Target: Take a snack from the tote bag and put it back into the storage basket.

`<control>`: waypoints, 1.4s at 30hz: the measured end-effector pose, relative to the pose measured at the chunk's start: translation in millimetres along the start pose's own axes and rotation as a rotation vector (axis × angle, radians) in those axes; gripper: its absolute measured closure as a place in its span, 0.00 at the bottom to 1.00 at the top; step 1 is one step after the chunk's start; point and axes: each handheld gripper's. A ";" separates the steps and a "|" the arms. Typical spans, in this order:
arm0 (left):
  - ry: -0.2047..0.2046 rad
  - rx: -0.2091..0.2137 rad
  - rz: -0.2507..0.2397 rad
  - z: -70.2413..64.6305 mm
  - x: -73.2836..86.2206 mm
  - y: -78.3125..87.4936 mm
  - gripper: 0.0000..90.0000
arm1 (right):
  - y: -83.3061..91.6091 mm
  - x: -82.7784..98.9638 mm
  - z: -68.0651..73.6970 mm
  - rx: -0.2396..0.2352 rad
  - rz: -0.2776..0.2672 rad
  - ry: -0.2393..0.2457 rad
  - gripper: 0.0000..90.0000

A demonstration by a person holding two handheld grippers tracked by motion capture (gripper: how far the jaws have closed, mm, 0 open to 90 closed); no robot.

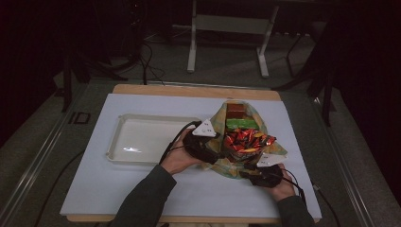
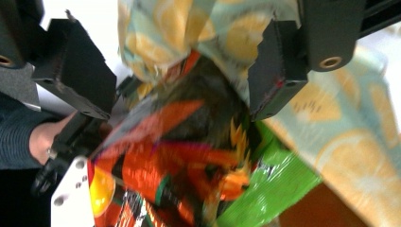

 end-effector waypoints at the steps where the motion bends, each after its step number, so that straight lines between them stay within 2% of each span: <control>1: -0.001 0.006 -0.003 -0.1 -1.5 -2.5 0.24 | 0.0 0.0 0.0 0.000 0.000 0.000 0.67; 8: -0.030 0.031 0.009 -2.1 -9.3 -19.8 0.19 | 0.1 -0.1 0.0 -0.004 0.000 -0.004 0.66; 12: -0.051 0.023 0.017 -5.0 -11.2 -27.4 0.17 | 0.0 0.0 -0.2 -0.005 -0.001 -0.004 0.66; 26: -0.078 0.014 -0.010 -8.6 -18.1 -35.4 0.15 | 0.1 0.0 -0.3 -0.007 0.000 -0.006 0.66; 35: -0.103 -0.048 -0.008 -7.6 -17.4 -35.0 0.44 | 0.0 0.0 -0.4 -0.007 -0.001 -0.003 0.66; 37: -0.100 -0.046 -0.010 -6.6 -16.8 -34.6 0.50 | 0.0 0.0 -0.4 -0.006 -0.001 -0.003 0.66; 38: -0.101 -0.046 -0.016 -6.3 -16.3 -33.7 0.59 | 0.0 0.0 -0.4 -0.007 -0.001 -0.003 0.66; 42: -0.100 -0.042 -0.013 -5.1 -15.0 -30.0 0.68 | 0.0 0.0 -0.3 -0.006 -0.001 -0.002 0.66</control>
Point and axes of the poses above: each handheld gripper's, and its own axes: y roughly backward along the jaws, x roughly out of its underside, z roughly to its left, and after that the axes turned 8 degrees about -x, right-handed
